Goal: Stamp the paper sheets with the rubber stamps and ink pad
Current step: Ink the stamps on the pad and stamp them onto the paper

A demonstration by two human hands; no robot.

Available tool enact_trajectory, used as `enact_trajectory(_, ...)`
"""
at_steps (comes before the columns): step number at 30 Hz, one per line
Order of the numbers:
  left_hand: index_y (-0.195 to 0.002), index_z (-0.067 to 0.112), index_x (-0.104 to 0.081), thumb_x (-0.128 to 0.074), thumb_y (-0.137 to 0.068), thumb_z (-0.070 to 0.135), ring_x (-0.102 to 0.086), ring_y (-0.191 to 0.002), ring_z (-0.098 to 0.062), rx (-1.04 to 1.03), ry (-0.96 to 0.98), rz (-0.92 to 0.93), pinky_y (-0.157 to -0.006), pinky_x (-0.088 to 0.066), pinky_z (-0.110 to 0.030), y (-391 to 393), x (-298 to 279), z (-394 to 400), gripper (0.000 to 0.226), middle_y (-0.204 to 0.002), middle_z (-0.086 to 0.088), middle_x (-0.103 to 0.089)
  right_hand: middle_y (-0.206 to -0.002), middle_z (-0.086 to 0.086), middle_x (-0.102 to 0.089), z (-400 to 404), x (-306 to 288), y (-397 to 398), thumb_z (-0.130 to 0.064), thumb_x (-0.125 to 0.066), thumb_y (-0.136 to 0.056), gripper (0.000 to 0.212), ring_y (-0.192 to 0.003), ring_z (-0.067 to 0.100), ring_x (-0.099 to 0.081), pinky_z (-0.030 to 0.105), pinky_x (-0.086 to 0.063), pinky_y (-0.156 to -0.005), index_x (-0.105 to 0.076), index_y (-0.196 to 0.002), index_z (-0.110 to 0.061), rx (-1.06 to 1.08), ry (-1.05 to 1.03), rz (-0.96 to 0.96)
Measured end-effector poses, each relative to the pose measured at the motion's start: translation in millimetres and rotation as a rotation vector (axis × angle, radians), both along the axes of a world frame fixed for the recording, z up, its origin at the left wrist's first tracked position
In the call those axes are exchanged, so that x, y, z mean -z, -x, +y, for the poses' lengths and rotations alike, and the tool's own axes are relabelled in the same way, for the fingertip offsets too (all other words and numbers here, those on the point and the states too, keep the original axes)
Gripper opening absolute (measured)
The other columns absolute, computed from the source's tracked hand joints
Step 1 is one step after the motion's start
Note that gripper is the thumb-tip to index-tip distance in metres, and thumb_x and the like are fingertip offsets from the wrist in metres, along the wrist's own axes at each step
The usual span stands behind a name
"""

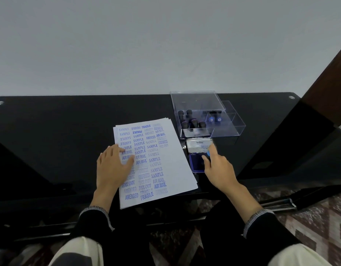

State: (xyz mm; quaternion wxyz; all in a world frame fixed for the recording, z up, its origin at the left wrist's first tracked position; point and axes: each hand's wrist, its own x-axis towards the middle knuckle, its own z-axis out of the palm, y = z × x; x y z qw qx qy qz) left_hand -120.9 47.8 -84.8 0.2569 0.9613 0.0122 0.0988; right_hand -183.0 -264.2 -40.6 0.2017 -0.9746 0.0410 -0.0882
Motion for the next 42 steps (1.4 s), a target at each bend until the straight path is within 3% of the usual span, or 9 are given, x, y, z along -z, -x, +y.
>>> enact_trajectory(3,-0.119,0.021,-0.052,-0.056,-0.091,0.050,-0.034,-0.141,-0.024,-0.003,0.008,-0.001,-0.119,-0.020,-0.047,0,0,0,0.040,-0.143,-0.003,-0.046,-0.068,0.006,-0.057,6,8,9,-0.017,-0.052,-0.096,0.014,-0.053,0.023,-0.048,0.031,-0.031,-0.052,-0.045,-0.104,-0.008,0.039,0.036,-0.130)
enact_trajectory(6,-0.119,0.021,-0.052,-0.055,-0.091,0.050,-0.034,-0.140,-0.024,0.000,-0.003,-0.003,-0.119,-0.021,-0.047,0,0,0,0.041,-0.143,-0.003,-0.047,-0.064,0.003,-0.053,12,9,14,-0.013,-0.053,-0.095,0.019,-0.051,0.019,-0.045,0.030,-0.030,-0.053,-0.036,-0.089,-0.016,0.070,0.020,-0.156)
enact_trajectory(10,-0.119,0.022,-0.052,-0.055,-0.091,0.051,-0.033,-0.141,-0.024,-0.001,-0.005,0.002,-0.119,-0.020,-0.046,-1,2,1,0.041,-0.144,-0.003,-0.046,-0.067,0.003,-0.054,9,5,11,-0.016,-0.050,-0.097,0.011,-0.053,0.021,-0.045,0.030,-0.029,-0.054,-0.040,-0.098,-0.012,0.056,0.025,-0.115)
enact_trajectory(14,-0.117,0.021,-0.052,-0.056,-0.091,0.049,-0.036,-0.138,-0.024,0.002,0.007,-0.019,-0.118,-0.023,-0.047,0,1,0,0.039,-0.140,-0.002,-0.048,-0.073,0.005,-0.057,6,-2,2,-0.023,-0.044,-0.100,0.019,-0.061,0.029,-0.052,0.033,-0.034,-0.053,-0.037,-0.112,-0.010,0.023,0.002,0.019)
enact_trajectory(20,-0.114,0.023,-0.051,-0.058,-0.089,0.049,-0.040,-0.132,-0.022,-0.006,0.022,-0.035,-0.114,-0.025,-0.044,2,-3,-1,0.036,-0.134,0.001,-0.049,-0.087,0.005,-0.053,3,-29,-20,-0.028,-0.039,-0.101,0.016,-0.078,0.029,-0.053,0.037,-0.037,-0.062,-0.036,-0.108,-0.014,0.011,0.010,0.288)
enact_trajectory(26,-0.111,0.025,-0.051,-0.059,-0.088,0.047,-0.042,-0.129,-0.018,-0.013,0.019,-0.052,-0.112,-0.025,-0.040,2,-4,-2,0.033,-0.129,0.004,-0.050,-0.071,0.002,-0.047,50,-31,-34,-0.030,-0.034,-0.102,0.026,-0.065,0.015,-0.042,0.033,-0.035,-0.063,-0.039,-0.085,-0.011,-0.093,-0.533,0.136)
enact_trajectory(29,-0.111,0.024,-0.051,-0.059,-0.089,0.047,-0.042,-0.128,-0.016,-0.007,0.021,-0.068,-0.113,-0.024,-0.039,2,-3,-1,0.033,-0.128,0.005,-0.050,-0.071,0.005,-0.049,71,-24,-46,-0.030,-0.041,-0.101,0.027,-0.062,0.011,-0.041,0.020,-0.033,-0.056,-0.046,-0.088,-0.007,-0.171,-0.585,0.084)
enact_trajectory(34,-0.111,0.026,-0.049,-0.058,-0.089,0.048,-0.040,-0.129,-0.014,-0.014,0.038,-0.075,-0.113,-0.023,-0.038,2,-1,-1,0.033,-0.126,0.009,-0.048,-0.061,-0.002,-0.037,81,-17,-62,-0.023,-0.046,-0.100,0.028,-0.051,0.009,-0.030,0.019,-0.030,-0.051,-0.036,-0.074,-0.021,-0.227,-0.505,-0.002)
enact_trajectory(42,-0.111,0.025,-0.050,-0.056,-0.090,0.048,-0.038,-0.132,-0.014,-0.020,0.039,-0.073,-0.115,-0.021,-0.039,2,0,-2,0.032,-0.129,0.008,-0.048,-0.063,0.000,-0.047,87,-10,-80,-0.027,-0.047,-0.100,0.018,-0.052,0.015,-0.039,0.023,-0.031,-0.050,-0.044,-0.089,-0.013,-0.296,-0.291,0.032)
